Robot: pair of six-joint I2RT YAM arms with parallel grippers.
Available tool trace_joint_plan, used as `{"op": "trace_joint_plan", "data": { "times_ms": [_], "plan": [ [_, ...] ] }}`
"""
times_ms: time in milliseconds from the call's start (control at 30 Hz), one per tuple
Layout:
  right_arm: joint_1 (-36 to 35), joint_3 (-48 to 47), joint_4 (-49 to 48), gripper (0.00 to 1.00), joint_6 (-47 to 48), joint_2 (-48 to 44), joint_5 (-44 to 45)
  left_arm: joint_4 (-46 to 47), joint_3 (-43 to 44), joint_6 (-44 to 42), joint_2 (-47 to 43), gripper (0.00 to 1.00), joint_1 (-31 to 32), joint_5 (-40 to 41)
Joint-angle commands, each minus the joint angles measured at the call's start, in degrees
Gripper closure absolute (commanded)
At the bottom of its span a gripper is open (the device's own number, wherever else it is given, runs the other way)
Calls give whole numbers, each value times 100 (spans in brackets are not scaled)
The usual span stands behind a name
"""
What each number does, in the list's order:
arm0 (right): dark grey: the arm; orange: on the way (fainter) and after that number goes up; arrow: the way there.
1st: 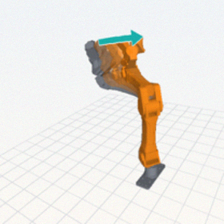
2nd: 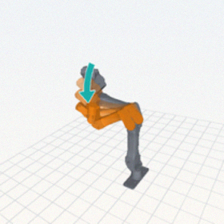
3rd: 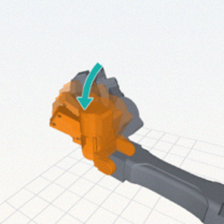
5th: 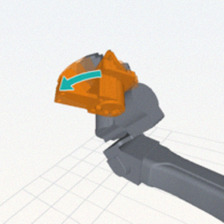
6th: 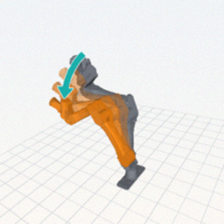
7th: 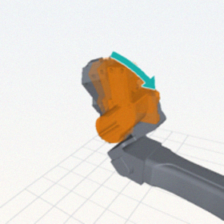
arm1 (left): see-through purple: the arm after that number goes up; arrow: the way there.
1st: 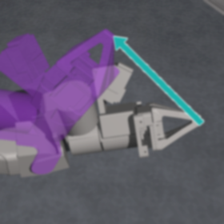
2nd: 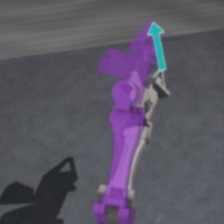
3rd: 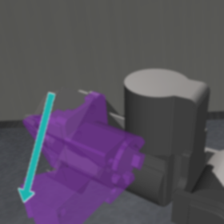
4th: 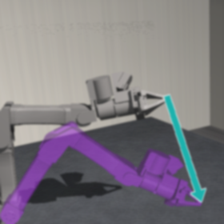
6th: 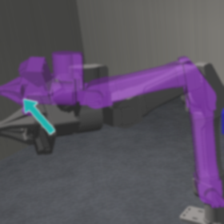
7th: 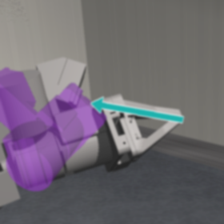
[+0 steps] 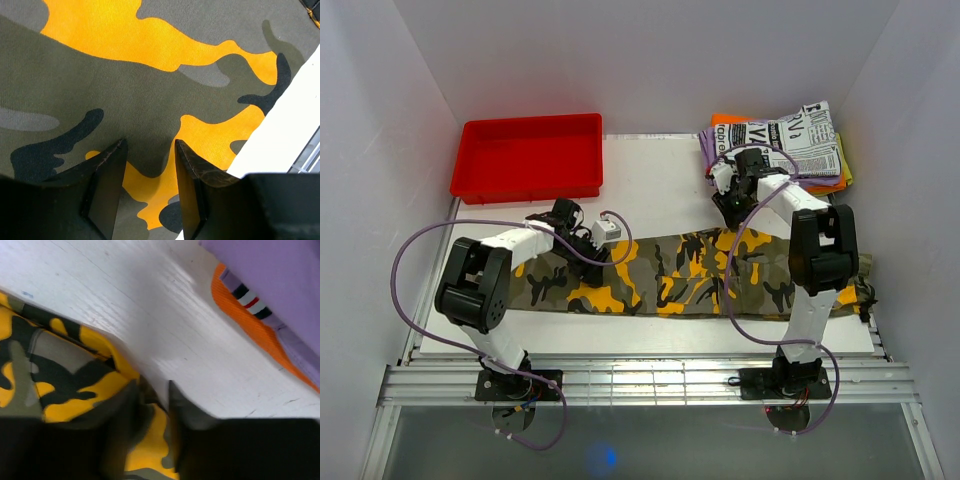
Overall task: Fold and stack the trousers
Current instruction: Fold the trousers
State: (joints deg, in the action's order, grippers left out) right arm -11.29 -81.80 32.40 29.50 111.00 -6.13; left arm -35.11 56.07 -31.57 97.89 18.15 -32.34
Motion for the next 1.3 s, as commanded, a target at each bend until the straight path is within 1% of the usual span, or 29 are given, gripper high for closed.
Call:
{"op": "trace_joint_plan", "data": {
  "times_ms": [0,67,100,133,200,233,267,300,333,367,400,467,500,567,600,633,700,733,800,833,900,933,1000,1033,1067,1100,1133,1167,1267],
  "plan": [
    [118,-512,432,55,65,115,183,-461,-431,-183,371,45,-31,1107],
    [136,-390,530,36,109,-86,52,-610,-422,-200,372,45,-31,1107],
    [144,-268,539,33,153,-374,-10,-637,-465,-218,319,45,-31,1115],
    [153,-197,548,33,196,-517,-46,-672,-535,-296,267,45,-31,1124],
    [162,-109,653,44,249,-894,-335,-690,-799,-367,135,45,-31,1168],
    [162,14,740,51,319,-1000,-441,-699,-878,-402,4,45,-31,1177],
    [162,119,872,68,355,-1184,-781,-725,-1009,-411,-59,44,-31,1194],
    [145,242,908,72,381,-1256,-906,-734,-1054,-420,-111,44,-40,1212],
    [118,531,926,75,373,-1300,-968,-743,-1089,-411,-190,43,-31,1221],
    [75,655,1056,80,381,-1300,-1039,-734,-1107,-342,-200,41,-48,1230],
    [74,778,1066,81,364,-1283,-1039,-734,-1081,-280,-191,41,-66,1239],
    [66,1207,996,82,216,-1239,-1136,-760,-985,-52,-51,39,-206,1186],
    [74,1323,796,82,136,-1213,-1162,-778,-819,36,2,37,-294,1125],
    [65,1578,567,80,39,-1012,-1127,-839,-607,203,107,36,-610,844],
    [65,1614,313,79,-31,-915,-1058,-857,-485,413,117,34,-750,730],
    [65,1632,224,74,-32,-800,-935,-874,-214,537,108,33,-1117,477],
    [74,1580,117,70,-14,-431,-838,-1023,130,861,125,31,-1576,220],
    [74,1553,108,63,-14,-343,-750,-1120,549,968,152,29,-2161,132],
    [65,1579,126,49,-23,-237,-688,-1383,973,1118,204,28,-2735,-44],
    [65,1623,117,40,-14,-263,-635,-1489,1358,1127,222,27,-3312,-105],
    [74,1711,135,33,21,-394,-617,-1735,1677,1022,187,26,-3860,-54],
    [74,1772,170,31,30,-447,-609,-1805,1809,856,178,26,-4350,-1],
    [74,1790,266,26,65,-562,-600,-2087,2144,610,213,26,-4810,191],
    [74,1729,310,20,74,-588,-609,-2174,2214,478,266,26,-5230,262],
    [83,1685,432,11,91,-649,-687,-2271,2345,268,292,26,-5426,341],
    [83,1624,503,10,118,-685,-740,-2307,2408,179,336,26,-5619,420],
    [83,1545,582,6,144,-720,-810,-2342,2452,91,389,26,-5934,552],
    [83,1388,644,3,179,-781,-941,-2438,2496,-67,511,26,-6059,649],
    [100,1080,960,2,249,-922,-1135,-2457,2531,-217,670,26,-6402,904]
  ]
}}
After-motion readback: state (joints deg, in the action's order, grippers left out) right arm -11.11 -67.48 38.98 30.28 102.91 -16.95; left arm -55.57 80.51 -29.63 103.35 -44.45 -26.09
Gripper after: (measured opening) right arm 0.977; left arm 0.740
